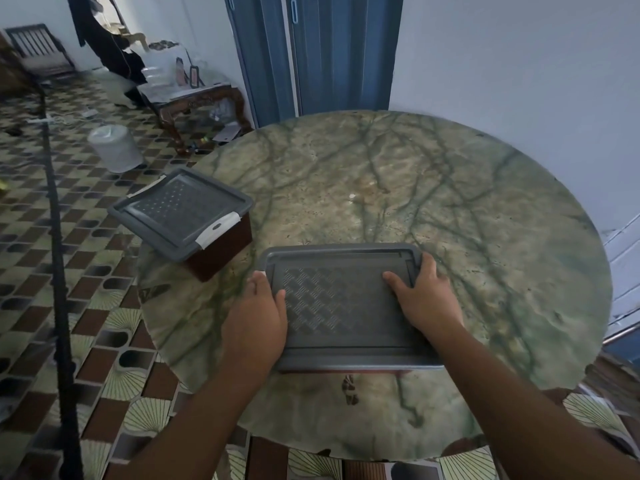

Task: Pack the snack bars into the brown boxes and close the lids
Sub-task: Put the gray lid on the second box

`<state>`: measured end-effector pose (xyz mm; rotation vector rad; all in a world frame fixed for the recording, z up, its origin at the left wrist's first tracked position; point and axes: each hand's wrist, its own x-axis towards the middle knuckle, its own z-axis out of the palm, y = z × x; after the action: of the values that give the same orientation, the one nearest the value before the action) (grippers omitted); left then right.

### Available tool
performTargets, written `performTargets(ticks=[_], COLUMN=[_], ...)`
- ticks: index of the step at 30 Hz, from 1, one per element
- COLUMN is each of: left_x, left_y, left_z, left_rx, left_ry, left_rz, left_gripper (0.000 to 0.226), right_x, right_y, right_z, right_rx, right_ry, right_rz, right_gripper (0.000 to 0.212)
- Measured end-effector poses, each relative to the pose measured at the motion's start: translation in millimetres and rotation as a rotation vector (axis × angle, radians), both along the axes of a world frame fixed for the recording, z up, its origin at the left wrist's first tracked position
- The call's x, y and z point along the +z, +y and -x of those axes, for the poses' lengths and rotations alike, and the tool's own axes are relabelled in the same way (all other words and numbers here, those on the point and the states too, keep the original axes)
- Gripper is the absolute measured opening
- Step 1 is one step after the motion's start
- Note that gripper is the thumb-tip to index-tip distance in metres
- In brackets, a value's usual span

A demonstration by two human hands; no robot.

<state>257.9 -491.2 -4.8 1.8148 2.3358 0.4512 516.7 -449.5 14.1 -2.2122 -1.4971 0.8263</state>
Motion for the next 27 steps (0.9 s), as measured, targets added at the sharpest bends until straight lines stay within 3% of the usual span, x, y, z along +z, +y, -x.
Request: performTargets(ticks=[6,9,12,16,20,23,27], left_x=[-2.1,-1.0,-2.2,-2.9,-7.8,-4.9,19.6], left_y=[-0.9,-0.8,-1.0,-0.4,3.2,15.2,51.4], left_z=[1.8,1.0,2.1,3.1,8.0,14.7,8.1], left_rx=[-0.001,0.001,-0.003,-0.001,-0.002,-0.044,-0.212], left_ry=[-0.022,-0.026,-0.021,-0.034,-0.037,0.101,0.161], left_rz=[-0.015,-0.007,-0.022,-0.030,-0.032,-0.070,-0.043], left_gripper=[0.062,0.062,0.061,0.060,0.057,0.053,0.066], right_x=[14.5,12.0,4.3,-10.6,-17.5,-15.7,-10.3], right_y=[-18.5,-30.6,-23.3,-7.1,-1.8,-2.2,-2.0], right_z=[12.3,13.9,-5.9,-23.5,-22.4,-22.1,-22.4], right_rx=[0.172,0.238,0.049,-0.289,-0.308,-0.309,-0.283], right_ry=[-0.348,-0.396,-0.066,0.562,0.591,0.564,0.559], right_rz=[-0.065,-0.115,-0.227,0.008,0.012,-0.017,0.001], right_gripper=[0.082,0.080,0.068,0.042,0.036,0.037,0.040])
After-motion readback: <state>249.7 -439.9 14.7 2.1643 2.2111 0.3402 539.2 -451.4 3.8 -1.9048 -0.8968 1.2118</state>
